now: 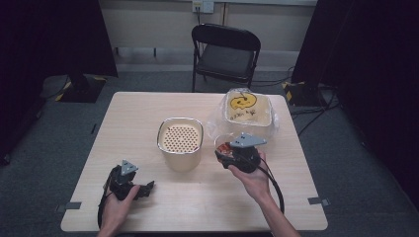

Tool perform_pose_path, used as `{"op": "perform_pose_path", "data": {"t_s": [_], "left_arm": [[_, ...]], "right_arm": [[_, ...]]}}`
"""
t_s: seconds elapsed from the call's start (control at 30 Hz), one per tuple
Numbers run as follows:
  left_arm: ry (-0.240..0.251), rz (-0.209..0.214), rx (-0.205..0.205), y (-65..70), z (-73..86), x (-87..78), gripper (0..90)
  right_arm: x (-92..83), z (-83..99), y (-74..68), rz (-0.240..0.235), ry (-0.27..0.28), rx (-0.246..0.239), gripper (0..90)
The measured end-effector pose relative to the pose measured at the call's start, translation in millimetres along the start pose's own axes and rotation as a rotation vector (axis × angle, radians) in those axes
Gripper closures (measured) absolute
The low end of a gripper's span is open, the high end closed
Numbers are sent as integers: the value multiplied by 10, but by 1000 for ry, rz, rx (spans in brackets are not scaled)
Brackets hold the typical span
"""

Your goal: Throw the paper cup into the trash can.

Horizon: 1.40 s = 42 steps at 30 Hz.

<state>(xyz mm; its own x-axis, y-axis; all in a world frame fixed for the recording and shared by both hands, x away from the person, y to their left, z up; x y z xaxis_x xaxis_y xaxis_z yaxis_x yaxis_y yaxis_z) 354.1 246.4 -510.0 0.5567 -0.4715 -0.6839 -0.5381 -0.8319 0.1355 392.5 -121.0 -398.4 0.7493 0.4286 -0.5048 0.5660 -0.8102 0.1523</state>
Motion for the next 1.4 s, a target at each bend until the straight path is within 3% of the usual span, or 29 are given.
{"op": "perform_pose_path", "data": {"t_s": [0.37, 0.5, 0.6, 0.63, 0.73, 0.9, 0.93, 0.97, 1.07, 1.1, 1.2, 1.23, 1.27, 1.3, 1.33, 1.37, 1.4], "left_arm": [[0, 0, 0, 0, 0, 0, 0], [-1, 0, 0, 0, 0, -1, 0], [-1, 0, 0, 0, 0, 0, 0], [-1, 0, 0, 0, 0, 0, 0], [-1, 0, 0, 0, 0, -1, 0], [-1, 0, 0, 0, 0, 0, 0], [-1, 0, 0, 0, 0, -1, 0], [-1, 0, 0, 0, 0, 0, 0], [-1, 0, 0, -1, 0, 0, 0], [-1, 0, 0, -1, 0, 0, 0], [0, 0, 0, -1, 0, 0, 0], [-1, 0, 0, -1, 0, 0, 0], [0, 0, 0, 0, 0, 0, 0], [0, 0, 0, 0, 0, 0, 0], [0, 0, 0, 0, 0, 0, 0], [0, 0, 0, 0, 0, 0, 0], [0, 0, 0, 0, 0, 0, 0]], "right_arm": [[85, -462, 40, 70, 14, -101, 516], [164, -678, 26, 111, 8, -164, 516], [210, -737, 28, 124, 0, -182, 516], [257, -783, 29, 142, -11, -217, 517], [308, -850, 26, 161, -22, -243, 518], [417, -1040, -26, 206, -38, -340, 522], [417, -1040, -26, 206, -38, -340, 522], [453, -1094, -73, 224, -42, -382, 522], [490, -1132, -111, 238, -36, -413, 524], [528, -1161, -147, 262, -37, -458, 525], [566, -1180, -183, 282, -27, -469, 525], [608, -1185, -217, 321, -16, -516, 527], [608, -1185, -217, 321, -16, -516, 527], [645, -1179, -256, 348, -23, -556, 528], [645, -1179, -256, 348, -23, -556, 528], [697, -1152, -301, 389, -21, -601, 530], [697, -1152, -301, 389, -21, -601, 530]]}}
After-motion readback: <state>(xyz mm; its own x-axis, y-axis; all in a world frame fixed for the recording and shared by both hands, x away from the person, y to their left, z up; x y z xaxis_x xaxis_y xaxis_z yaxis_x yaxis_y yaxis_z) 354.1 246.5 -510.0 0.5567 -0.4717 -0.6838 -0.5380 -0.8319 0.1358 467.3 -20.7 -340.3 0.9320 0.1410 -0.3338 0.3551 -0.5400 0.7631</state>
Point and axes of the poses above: each handheld gripper's, and its own axes: x roughly forward along the jaws, z roughly out of its underside, y roughly to its right, the point moved 1 cm from there along x, roughly forward along the jaws, and after that the axes turned 10 degrees about z, right-handed, at the moved point
